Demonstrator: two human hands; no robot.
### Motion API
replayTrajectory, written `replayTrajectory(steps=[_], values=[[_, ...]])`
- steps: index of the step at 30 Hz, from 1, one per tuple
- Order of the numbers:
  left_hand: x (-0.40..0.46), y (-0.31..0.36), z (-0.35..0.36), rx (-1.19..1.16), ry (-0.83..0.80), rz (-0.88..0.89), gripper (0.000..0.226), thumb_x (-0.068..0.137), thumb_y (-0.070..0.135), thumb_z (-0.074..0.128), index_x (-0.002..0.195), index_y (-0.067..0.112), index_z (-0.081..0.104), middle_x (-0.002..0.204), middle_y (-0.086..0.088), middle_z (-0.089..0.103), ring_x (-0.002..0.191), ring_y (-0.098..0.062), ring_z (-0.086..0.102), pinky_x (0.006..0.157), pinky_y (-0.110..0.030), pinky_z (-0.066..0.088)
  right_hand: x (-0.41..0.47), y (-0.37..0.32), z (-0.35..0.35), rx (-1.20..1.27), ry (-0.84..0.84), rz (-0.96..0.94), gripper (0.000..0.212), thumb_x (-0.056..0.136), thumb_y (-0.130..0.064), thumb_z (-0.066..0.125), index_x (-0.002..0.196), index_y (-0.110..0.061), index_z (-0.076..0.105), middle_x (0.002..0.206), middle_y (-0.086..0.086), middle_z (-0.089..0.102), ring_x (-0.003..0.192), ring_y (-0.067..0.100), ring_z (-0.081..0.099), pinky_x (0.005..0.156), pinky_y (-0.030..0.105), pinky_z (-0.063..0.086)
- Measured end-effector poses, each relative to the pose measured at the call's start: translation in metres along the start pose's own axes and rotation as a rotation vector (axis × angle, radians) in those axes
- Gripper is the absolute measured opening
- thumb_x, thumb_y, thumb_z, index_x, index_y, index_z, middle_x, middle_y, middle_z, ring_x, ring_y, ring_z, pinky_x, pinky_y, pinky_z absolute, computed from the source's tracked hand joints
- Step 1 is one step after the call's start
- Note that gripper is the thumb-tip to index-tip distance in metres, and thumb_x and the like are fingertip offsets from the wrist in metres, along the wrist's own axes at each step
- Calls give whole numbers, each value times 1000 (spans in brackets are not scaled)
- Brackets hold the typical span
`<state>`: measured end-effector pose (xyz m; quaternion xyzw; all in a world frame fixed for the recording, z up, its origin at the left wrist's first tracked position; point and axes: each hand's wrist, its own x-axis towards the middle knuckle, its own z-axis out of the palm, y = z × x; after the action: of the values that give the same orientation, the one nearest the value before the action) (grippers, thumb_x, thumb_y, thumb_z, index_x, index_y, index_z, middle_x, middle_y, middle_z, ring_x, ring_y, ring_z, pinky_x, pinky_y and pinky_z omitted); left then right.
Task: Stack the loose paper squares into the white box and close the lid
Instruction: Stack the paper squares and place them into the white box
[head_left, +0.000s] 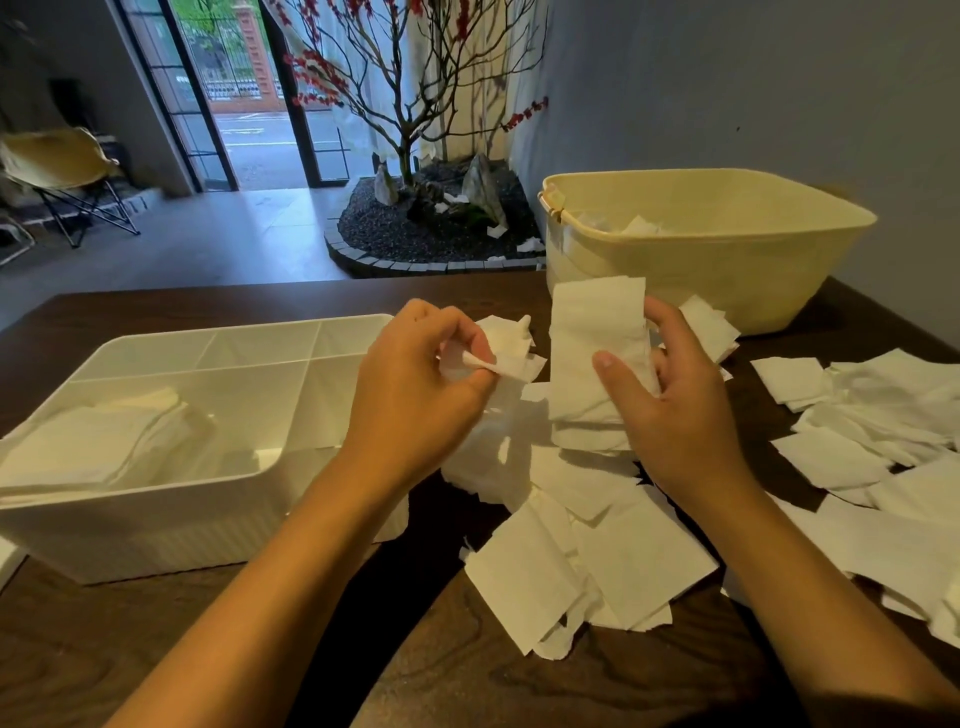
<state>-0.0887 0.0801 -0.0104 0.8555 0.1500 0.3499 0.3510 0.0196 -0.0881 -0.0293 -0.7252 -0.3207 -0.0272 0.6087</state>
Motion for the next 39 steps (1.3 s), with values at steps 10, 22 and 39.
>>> replayTrajectory(steps=[10,22,39], values=[[0,11,1,-744,-274,-272,23,80,16,77,103,13,73,95,-7,77,84,-19,72,77,-31,57,-8,-13,3,27,-348,17,58,98,-7,57,128,-55,41,97,-19,73,97,2,68,79,28,59],[-19,17,33,-640,-20,-479,5,90,35,73,93,32,75,94,9,78,91,-12,74,91,-43,60,-10,-16,9,282,-346,124,54,98,-10,57,132,-49,41,97,-8,77,91,10,73,67,20,56],[-19,22,27,-415,-19,-533,53,85,64,62,121,26,51,102,15,58,88,6,56,73,-19,43,-10,-16,9,495,-272,311,58,93,-2,60,140,-34,47,100,13,76,97,30,73,85,42,60]])
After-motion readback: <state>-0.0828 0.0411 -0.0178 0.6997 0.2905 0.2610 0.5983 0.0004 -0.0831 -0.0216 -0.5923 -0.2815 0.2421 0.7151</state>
